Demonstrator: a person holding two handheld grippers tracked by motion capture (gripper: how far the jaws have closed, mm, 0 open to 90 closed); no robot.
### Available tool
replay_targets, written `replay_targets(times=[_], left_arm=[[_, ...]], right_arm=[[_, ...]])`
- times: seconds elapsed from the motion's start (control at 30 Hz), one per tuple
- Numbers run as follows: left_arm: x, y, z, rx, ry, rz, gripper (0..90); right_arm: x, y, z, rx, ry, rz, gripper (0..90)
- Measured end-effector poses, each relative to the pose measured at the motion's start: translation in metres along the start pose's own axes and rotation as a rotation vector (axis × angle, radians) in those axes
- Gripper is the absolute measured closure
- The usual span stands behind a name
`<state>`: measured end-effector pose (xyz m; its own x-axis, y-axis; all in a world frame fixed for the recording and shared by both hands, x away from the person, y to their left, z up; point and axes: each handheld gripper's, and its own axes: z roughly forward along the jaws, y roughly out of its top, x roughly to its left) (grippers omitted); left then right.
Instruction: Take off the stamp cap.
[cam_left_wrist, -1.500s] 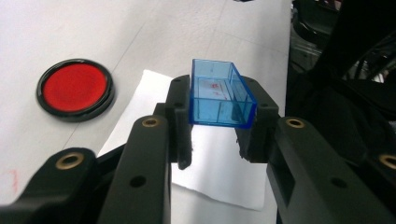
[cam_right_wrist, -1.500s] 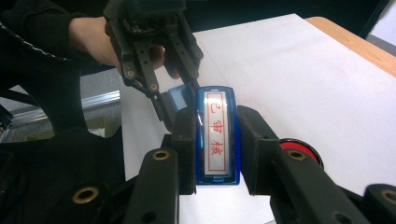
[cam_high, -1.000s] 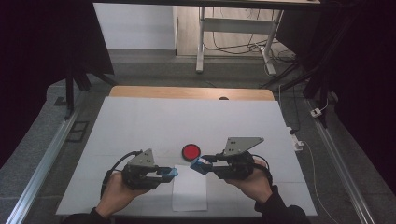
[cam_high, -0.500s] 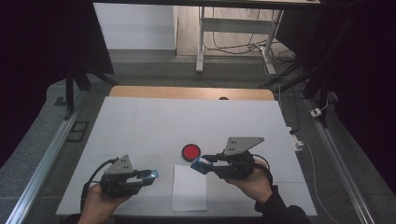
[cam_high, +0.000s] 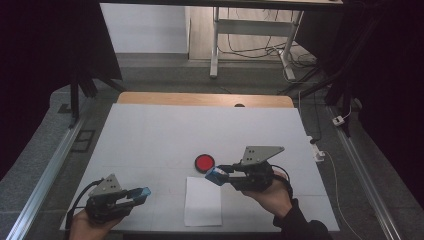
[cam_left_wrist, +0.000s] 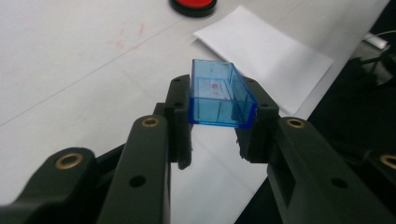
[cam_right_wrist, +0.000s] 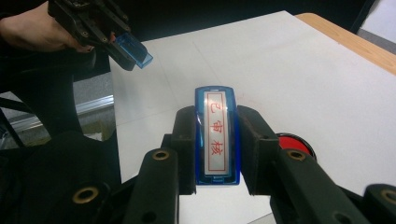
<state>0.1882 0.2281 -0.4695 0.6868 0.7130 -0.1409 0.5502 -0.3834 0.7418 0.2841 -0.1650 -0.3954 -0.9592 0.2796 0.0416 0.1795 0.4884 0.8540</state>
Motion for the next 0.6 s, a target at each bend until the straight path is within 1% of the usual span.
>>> replay_targets(times=[0.03, 0.07, 0.23, 0.37, 0.53, 0.6], left_arm=[[0.0, -0.002, -0.002, 0.003, 0.012, 0.002, 68.2], [0.0, -0.003, -0.003, 0.007, 0.015, 0.0, 68.2], [0.002, -0.011, -0.007, 0.015, 0.025, -0.026, 68.2], [0.003, -0.015, -0.01, 0.017, 0.028, -0.056, 68.2], [0.002, -0.019, -0.01, 0.042, 0.045, -0.054, 68.2], [0.003, -0.019, -0.011, 0.041, 0.046, -0.055, 68.2]], right_arm=[[0.0, 0.0, 0.0, 0.001, 0.0, 0.001, 70.3], [0.0, 0.0, 0.0, 0.002, -0.002, 0.0, 70.3], [0.0, -0.001, 0.0, 0.004, -0.004, 0.0, 70.3], [0.0, -0.001, 0.0, 0.006, -0.008, 0.0, 70.3], [-0.001, -0.002, -0.001, 0.009, -0.012, 0.002, 70.3], [-0.001, -0.002, -0.001, 0.008, -0.012, 0.005, 70.3]])
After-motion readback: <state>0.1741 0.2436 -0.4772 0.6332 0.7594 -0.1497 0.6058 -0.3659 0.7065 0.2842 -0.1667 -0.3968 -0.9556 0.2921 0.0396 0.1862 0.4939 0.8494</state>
